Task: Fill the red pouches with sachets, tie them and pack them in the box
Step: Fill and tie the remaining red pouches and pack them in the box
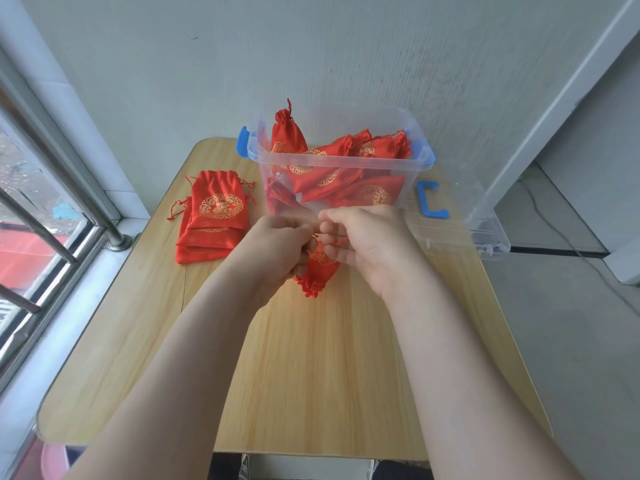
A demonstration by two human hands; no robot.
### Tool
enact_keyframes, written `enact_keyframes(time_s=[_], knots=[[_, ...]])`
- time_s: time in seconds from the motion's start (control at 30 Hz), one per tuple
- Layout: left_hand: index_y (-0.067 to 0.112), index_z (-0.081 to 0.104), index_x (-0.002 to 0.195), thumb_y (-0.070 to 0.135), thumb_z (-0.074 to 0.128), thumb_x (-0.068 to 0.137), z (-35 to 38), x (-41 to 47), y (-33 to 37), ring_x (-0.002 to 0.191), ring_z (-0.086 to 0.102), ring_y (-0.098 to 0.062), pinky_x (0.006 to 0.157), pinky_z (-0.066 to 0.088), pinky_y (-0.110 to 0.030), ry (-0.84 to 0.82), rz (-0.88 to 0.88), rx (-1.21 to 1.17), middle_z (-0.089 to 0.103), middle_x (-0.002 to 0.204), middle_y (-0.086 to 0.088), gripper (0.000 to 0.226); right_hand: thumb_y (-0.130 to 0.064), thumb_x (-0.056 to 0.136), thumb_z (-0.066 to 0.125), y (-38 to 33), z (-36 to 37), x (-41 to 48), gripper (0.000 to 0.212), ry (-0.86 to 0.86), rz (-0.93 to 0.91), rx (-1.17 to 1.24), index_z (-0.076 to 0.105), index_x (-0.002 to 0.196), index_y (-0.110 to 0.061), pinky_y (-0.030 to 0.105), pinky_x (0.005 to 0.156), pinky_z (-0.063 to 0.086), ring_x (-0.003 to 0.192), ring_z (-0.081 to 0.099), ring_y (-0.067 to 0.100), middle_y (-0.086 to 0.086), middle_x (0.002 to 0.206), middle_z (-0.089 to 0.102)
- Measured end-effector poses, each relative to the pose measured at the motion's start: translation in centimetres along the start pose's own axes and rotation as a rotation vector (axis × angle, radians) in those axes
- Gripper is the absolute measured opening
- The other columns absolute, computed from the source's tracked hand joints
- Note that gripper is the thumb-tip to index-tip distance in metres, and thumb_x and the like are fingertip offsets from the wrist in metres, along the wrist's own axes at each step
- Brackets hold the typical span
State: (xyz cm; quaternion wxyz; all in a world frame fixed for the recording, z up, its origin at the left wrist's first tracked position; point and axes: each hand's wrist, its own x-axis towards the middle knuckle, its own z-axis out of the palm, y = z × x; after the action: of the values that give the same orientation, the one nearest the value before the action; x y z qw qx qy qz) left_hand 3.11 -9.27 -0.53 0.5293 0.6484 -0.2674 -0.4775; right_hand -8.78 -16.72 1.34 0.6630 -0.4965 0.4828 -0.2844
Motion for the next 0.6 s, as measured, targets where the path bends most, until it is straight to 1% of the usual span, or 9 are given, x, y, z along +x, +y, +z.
enact_keyframes(time_s=[0.1, 0.17, 0.23, 0.3, 0.37, 0.4, 0.5, 0.6], knots=[[0.004, 0.071, 0.105, 0.009, 0.052, 0.111, -0.1, 0.1, -0.3, 0.063, 0.052, -0.017, 0.066, 0.047, -0.035, 0.038, 0.055, 0.019, 0.074, 0.080, -0.008, 0.020, 0.001, 0.097, 0.067, -0.1, -0.4, 0.3, 0.012, -0.040, -0.060, 0.009, 0.074, 0.101, 0.009, 0.025, 0.062, 0.059, 0.057, 0.070, 0.013, 0.012, 0.079, 0.068], [-0.001, 0.070, 0.108, 0.011, 0.055, 0.110, -0.2, 0.1, -0.5, 0.067, 0.058, -0.017, 0.067, 0.053, -0.033, 0.049, 0.080, -0.006, 0.081, 0.092, -0.011, 0.019, 0.009, 0.094, 0.067, -0.3, -0.9, 0.3, 0.012, -0.069, -0.106, 0.010, 0.073, 0.105, 0.010, 0.028, 0.071, 0.064, 0.061, 0.073, 0.014, 0.016, 0.086, 0.069], [-0.003, 0.070, 0.108, 0.012, 0.057, 0.110, -0.3, 0.2, -0.6, 0.069, 0.064, -0.015, 0.067, 0.058, -0.029, 0.053, 0.086, -0.046, 0.082, 0.097, -0.013, 0.020, 0.016, 0.088, 0.068, -0.4, -1.4, 0.3, 0.024, -0.076, -0.138, 0.002, 0.072, 0.110, 0.010, 0.033, 0.083, 0.066, 0.072, 0.078, 0.018, 0.021, 0.096, 0.074], [-0.003, 0.071, 0.109, 0.011, 0.059, 0.109, -0.4, 0.1, -0.6, 0.068, 0.068, -0.012, 0.068, 0.062, -0.027, 0.058, 0.093, -0.088, 0.082, 0.098, -0.012, 0.018, 0.023, 0.085, 0.063, -0.4, -1.9, 0.2, 0.032, -0.073, -0.161, -0.003, 0.072, 0.112, 0.008, 0.035, 0.087, 0.066, 0.086, 0.080, 0.025, 0.026, 0.103, 0.076], [-0.002, 0.071, 0.111, 0.010, 0.059, 0.108, -0.5, 0.1, -0.5, 0.067, 0.068, -0.011, 0.070, 0.064, -0.027, 0.076, 0.111, -0.120, 0.082, 0.099, -0.011, 0.017, 0.027, 0.087, 0.056, -0.2, -2.1, 0.2, 0.035, -0.074, -0.174, 0.016, 0.070, 0.113, 0.008, 0.034, 0.088, 0.065, 0.097, 0.080, 0.031, 0.029, 0.106, 0.075], [-0.001, 0.071, 0.113, 0.010, 0.059, 0.108, -0.5, 0.1, -0.5, 0.068, 0.068, -0.012, 0.071, 0.064, -0.027, 0.087, 0.120, -0.128, 0.082, 0.101, -0.011, 0.017, 0.027, 0.089, 0.054, -0.1, -2.1, 0.2, 0.035, -0.072, -0.181, 0.026, 0.070, 0.114, 0.008, 0.034, 0.088, 0.065, 0.098, 0.080, 0.032, 0.028, 0.106, 0.076], [-0.002, 0.071, 0.115, 0.013, 0.061, 0.108, -0.3, 0.1, -0.6, 0.072, 0.068, -0.014, 0.070, 0.062, -0.026, 0.106, 0.127, -0.140, 0.081, 0.105, -0.013, 0.019, 0.020, 0.098, 0.054, 0.4, -2.1, 0.1, 0.026, -0.051, -0.212, 0.010, 0.071, 0.110, 0.003, 0.036, 0.086, 0.066, 0.090, 0.081, 0.030, 0.023, 0.100, 0.078], [0.000, 0.073, 0.107, 0.014, 0.061, 0.108, 0.1, 0.0, -0.7, 0.075, 0.073, -0.015, 0.071, 0.064, -0.026, 0.116, 0.137, -0.136, 0.082, 0.100, -0.013, 0.018, 0.012, 0.102, 0.056, 0.7, -2.2, -0.1, 0.022, -0.032, -0.253, -0.100, 0.073, 0.106, -0.003, 0.031, 0.078, 0.066, 0.082, 0.081, 0.024, 0.017, 0.093, 0.080]])
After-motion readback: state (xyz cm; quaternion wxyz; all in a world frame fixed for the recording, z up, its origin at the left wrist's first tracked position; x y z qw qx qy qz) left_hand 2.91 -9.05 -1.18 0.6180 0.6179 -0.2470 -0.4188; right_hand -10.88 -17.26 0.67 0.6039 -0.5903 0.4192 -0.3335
